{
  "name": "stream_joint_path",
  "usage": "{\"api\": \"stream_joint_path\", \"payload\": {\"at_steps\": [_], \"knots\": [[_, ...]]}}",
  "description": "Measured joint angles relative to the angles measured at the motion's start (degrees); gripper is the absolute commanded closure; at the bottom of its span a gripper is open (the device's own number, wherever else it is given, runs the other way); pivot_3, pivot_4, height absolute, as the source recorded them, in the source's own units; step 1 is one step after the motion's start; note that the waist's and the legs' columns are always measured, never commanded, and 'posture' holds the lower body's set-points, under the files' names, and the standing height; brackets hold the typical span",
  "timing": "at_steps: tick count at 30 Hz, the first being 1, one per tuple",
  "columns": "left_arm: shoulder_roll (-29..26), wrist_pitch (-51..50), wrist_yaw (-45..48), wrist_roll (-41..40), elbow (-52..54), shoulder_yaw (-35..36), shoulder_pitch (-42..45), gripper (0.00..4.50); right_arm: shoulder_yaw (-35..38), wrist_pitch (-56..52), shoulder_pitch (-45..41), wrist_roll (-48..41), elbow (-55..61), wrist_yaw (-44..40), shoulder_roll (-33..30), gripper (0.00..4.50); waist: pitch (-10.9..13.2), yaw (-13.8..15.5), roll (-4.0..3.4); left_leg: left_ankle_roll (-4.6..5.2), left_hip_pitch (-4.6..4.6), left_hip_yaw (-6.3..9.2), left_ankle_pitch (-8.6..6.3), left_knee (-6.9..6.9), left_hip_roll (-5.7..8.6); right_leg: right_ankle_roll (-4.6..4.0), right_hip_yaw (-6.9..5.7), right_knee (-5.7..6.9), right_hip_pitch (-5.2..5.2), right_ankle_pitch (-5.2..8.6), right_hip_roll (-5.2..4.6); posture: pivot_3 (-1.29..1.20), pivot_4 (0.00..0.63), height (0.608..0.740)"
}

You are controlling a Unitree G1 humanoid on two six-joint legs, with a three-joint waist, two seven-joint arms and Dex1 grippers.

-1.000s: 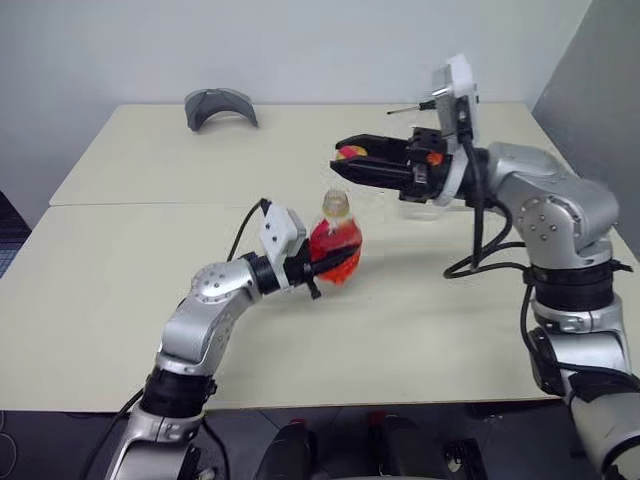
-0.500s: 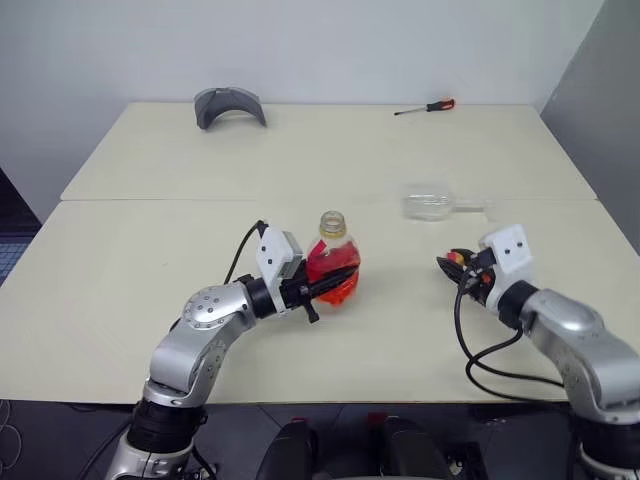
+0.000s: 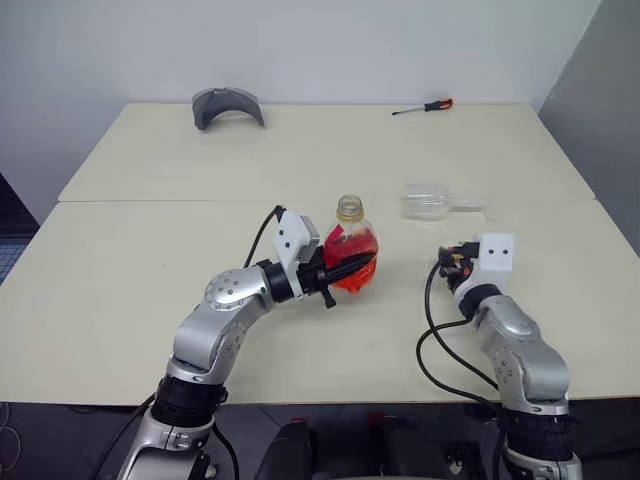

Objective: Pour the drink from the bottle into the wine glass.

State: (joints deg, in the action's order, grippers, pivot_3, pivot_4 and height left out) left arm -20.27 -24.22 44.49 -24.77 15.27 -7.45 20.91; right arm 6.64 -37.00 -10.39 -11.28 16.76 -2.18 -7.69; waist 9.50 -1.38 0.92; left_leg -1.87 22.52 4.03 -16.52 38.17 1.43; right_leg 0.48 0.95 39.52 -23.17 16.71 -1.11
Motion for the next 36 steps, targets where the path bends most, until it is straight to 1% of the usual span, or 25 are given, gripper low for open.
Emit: {"api": "stream_joint_path", "payload": {"at_steps": [1, 3, 4, 5, 10, 11, 15, 19, 22, 23, 24, 27, 30, 34, 36], "knots": [[-0.1, 0.0, -0.1, 0.0, 0.0, 0.0, 0.0, 3.52, 0.0, -0.1, 0.1, 0.1, -0.4, -0.1, -0.1, 3.3, 0.0, -0.1, 0.0, 0.0, -0.01, 0.0, 0.0, 0.0, 0.0, 0.0, 0.0, 0.02, 0.0, 0.0, 0.0, 0.0, 0.15, 0.74], [-0.1, 0.0, -0.3, 0.0, 0.0, 0.0, -0.3, 3.52, 0.0, -0.9, 0.5, 0.5, -1.0, -0.3, -0.5, 2.58, 0.0, -0.1, 0.0, 0.01, -0.02, 0.01, -0.01, -0.01, -0.01, 0.0, -0.01, 0.03, 0.0, 0.0, 0.01, 0.0, 0.15, 0.74], [-0.1, 0.0, -0.5, 0.1, 0.0, 0.0, -0.4, 3.52, 0.0, -1.4, 0.8, 0.5, -1.5, -0.5, -0.7, 2.35, 0.0, -0.2, -0.01, 0.01, -0.02, 0.01, -0.01, -0.01, -0.01, 0.0, 0.0, 0.03, 0.0, 0.0, 0.01, 0.0, 0.15, 0.74], [-0.1, 0.0, -0.7, 0.1, 0.0, 0.0, -0.5, 3.52, 0.0, -1.6, 1.0, 0.4, -1.8, -0.8, -0.9, 2.01, 0.0, -0.2, -0.01, 0.01, -0.01, 0.01, -0.01, 0.0, -0.01, 0.0, 0.0, 0.03, 0.0, 0.0, 0.01, 0.0, 0.15, 0.74], [0.1, 0.0, -1.9, 0.1, 0.3, 0.1, -0.7, 3.52, -1.3, -3.8, 0.1, 0.3, -1.2, -3.7, -2.6, 0.2, 0.0, -0.2, 0.0, 0.06, -0.03, 0.02, -0.03, 0.01, -0.01, 0.0, -0.02, 0.04, 0.01, 0.0, 0.01, 0.0, 0.15, 0.74], [0.0, 0.0, -2.1, 0.1, 0.3, 0.1, -0.8, 3.52, -1.5, -4.6, 0.0, 0.1, -0.9, -4.2, -3.2, 0.0, 0.0, -0.2, 0.0, 0.06, -0.02, 0.02, -0.03, 0.01, -0.01, 0.0, -0.02, 0.04, 0.01, 0.0, 0.01, 0.0, 0.15, 0.74], [-0.8, 0.0, -2.9, 0.2, 0.3, 1.0, -1.1, 3.52, -1.0, -9.3, 0.2, -2.0, 2.5, -6.4, -5.6, 0.0, 0.0, -0.2, -0.01, 0.07, -0.01, 0.02, -0.04, 0.01, -0.01, 0.0, -0.02, 0.04, 0.0, 0.0, 0.01, 0.0, 0.15, 0.74], [-1.0, 0.2, -5.5, 1.4, -0.4, 2.6, -1.0, 3.52, -0.2, -15.1, 0.8, -6.1, 12.0, -12.2, -14.0, 0.0, 0.0, -0.2, -0.01, 0.21, 0.01, 0.05, -0.12, 0.04, 0.0, 0.0, -0.05, 0.02, 0.01, 0.0, 0.01, 0.0, 0.15, 0.74], [-1.4, 1.5, -9.4, 5.1, -4.4, 3.9, 0.0, 3.52, 1.6, -14.8, -0.1, -9.5, 16.5, -17.8, -19.1, 0.0, 0.0, -0.1, -0.01, 0.25, -0.03, 0.07, -0.14, 0.02, 0.0, 0.0, -0.08, 0.03, 0.03, 0.01, 0.02, 0.0, 0.15, 0.74], [-1.2, 2.1, -11.6, 6.5, -7.0, 4.9, 0.7, 3.52, 2.0, -13.3, -0.2, -11.7, 17.5, -21.5, -21.2, 0.0, 0.0, -0.1, -0.01, 0.26, -0.03, 0.07, -0.14, 0.02, 0.0, 0.0, -0.08, 0.03, 0.03, 0.01, 0.03, 0.0, 0.15, 0.74], [-1.0, 2.3, -13.3, 7.4, -9.1, 5.9, 1.4, 3.52, 2.4, -12.3, -0.4, -13.5, 18.3, -24.1, -21.8, 0.0, 0.0, -0.2, 0.01, 0.26, -0.02, 0.09, -0.14, 0.02, -0.02, 0.0, -0.1, 0.02, 0.03, 0.01, 0.04, 0.0, 0.15, 0.74], [-0.7, 5.0, -17.1, 9.7, -15.3, 8.8, 4.3, 3.52, 2.0, -10.4, -2.4, -19.9, 19.1, -31.7, -22.5, 0.0, 0.0, -0.3, 0.03, 0.26, 0.0, 0.08, -0.14, 0.04, -0.01, 0.0, -0.11, 0.02, 0.02, 0.0, 0.03, 0.0, 0.15, 0.74], [-0.7, 8.4, -18.6, 10.9, -19.9, 10.2, 7.0, 3.52, 0.3, -10.0, -5.4, -22.8, 18.4, -34.6, -22.9, 0.0, 0.0, -0.1, 0.03, 0.25, 0.05, 0.08, -0.14, 0.11, 0.01, 0.0, -0.11, 0.01, 0.02, 0.0, 0.0, 0.0, 0.15, 0.74], [0.6, 15.0, -25.4, 13.5, -33.0, 13.6, 13.4, 3.53, -6.5, -9.2, -15.2, -23.5, 13.2, -34.0, -15.7, 0.0, 0.0, -0.4, 0.05, 0.22, 0.01, 0.1, -0.13, 0.21, -0.01, 0.0, -0.13, 0.17, -0.02, -0.01, 0.01, 0.0, 0.15, 0.74], [1.3, 17.9, -27.9, 14.4, -36.2, 14.6, 14.2, 3.53, -8.6, -7.9, -16.5, -22.6, 11.1, -33.4, -13.9, 0.0, 0.0, -0.3, 0.06, 0.03, 0.11, 0.1, -0.02, 0.21, 0.0, 0.0, -0.14, 0.09, -0.05, -0.01, -0.05, 0.0, 0.15, 0.74]]}}
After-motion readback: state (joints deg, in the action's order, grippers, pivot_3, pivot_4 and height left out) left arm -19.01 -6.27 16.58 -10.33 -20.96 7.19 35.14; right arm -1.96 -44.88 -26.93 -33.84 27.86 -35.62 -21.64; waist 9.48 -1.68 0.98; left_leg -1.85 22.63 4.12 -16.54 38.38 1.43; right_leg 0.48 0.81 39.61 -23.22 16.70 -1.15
